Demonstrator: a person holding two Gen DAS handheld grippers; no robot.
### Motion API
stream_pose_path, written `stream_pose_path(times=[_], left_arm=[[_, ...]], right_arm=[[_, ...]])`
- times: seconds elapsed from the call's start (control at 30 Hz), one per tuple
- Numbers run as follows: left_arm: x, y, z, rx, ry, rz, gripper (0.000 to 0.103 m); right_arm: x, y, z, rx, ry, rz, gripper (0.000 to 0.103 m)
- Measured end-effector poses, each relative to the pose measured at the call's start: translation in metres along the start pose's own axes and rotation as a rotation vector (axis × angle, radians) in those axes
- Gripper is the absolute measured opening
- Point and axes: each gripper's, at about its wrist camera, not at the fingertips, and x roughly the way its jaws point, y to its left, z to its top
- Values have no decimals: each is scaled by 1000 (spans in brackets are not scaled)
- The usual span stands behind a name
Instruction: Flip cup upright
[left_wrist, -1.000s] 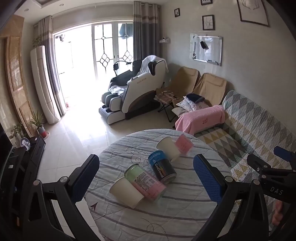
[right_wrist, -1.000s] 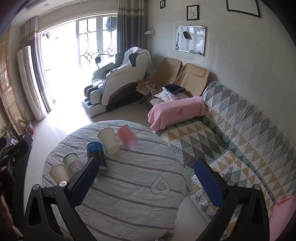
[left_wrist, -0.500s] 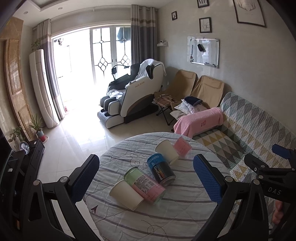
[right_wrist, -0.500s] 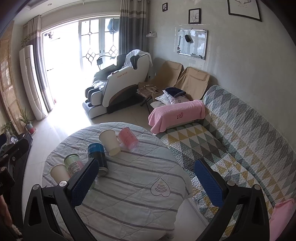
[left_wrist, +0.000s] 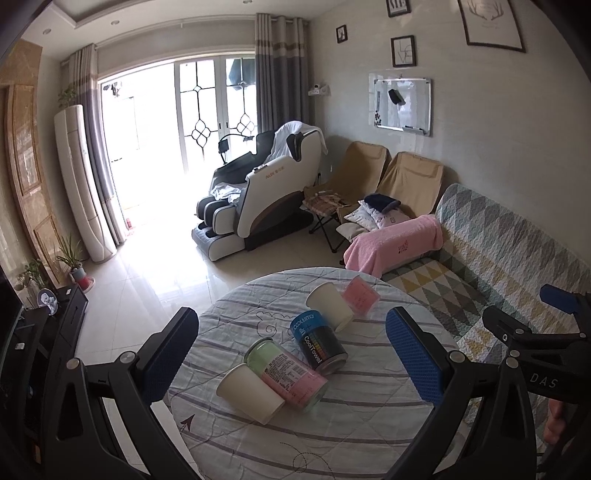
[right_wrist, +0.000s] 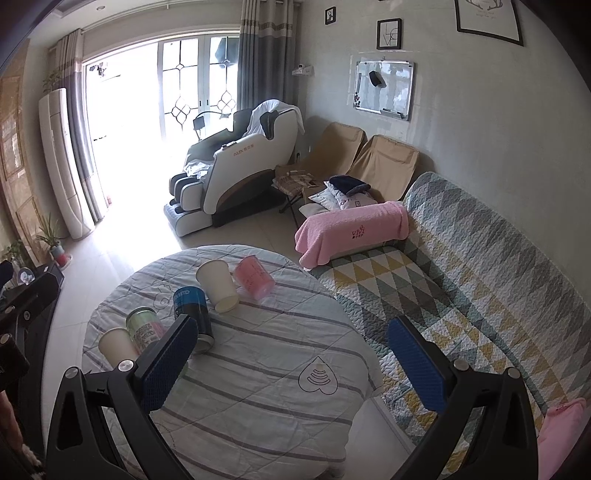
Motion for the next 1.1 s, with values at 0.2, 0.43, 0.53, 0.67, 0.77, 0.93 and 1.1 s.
stream_pose_path(times=[0.2,0.43,0.53,0.67,0.77,0.93,1.1], left_arm=[[1,0,0,1,2,-4,103],[1,0,-5,3,-1,-5,103],[1,0,-5,3,0,-6,103],[5,1,-9,7,13,-7,103],[9,3,-12,8,31,-7,103],[18,4,-15,14,81,-16,103],[25,10,-20,22,146,-34,103]], right_arm=[[0,1,-1,0,2,-1,103],[1,2,-2,-1,4,-1,103],[0,2,-3,-2,6,-2,103],[3,3,-5,1,14,-2,103],[5,3,-5,5,29,-1,103],[10,4,-3,19,60,15,103],[17,8,-5,42,118,24,103]])
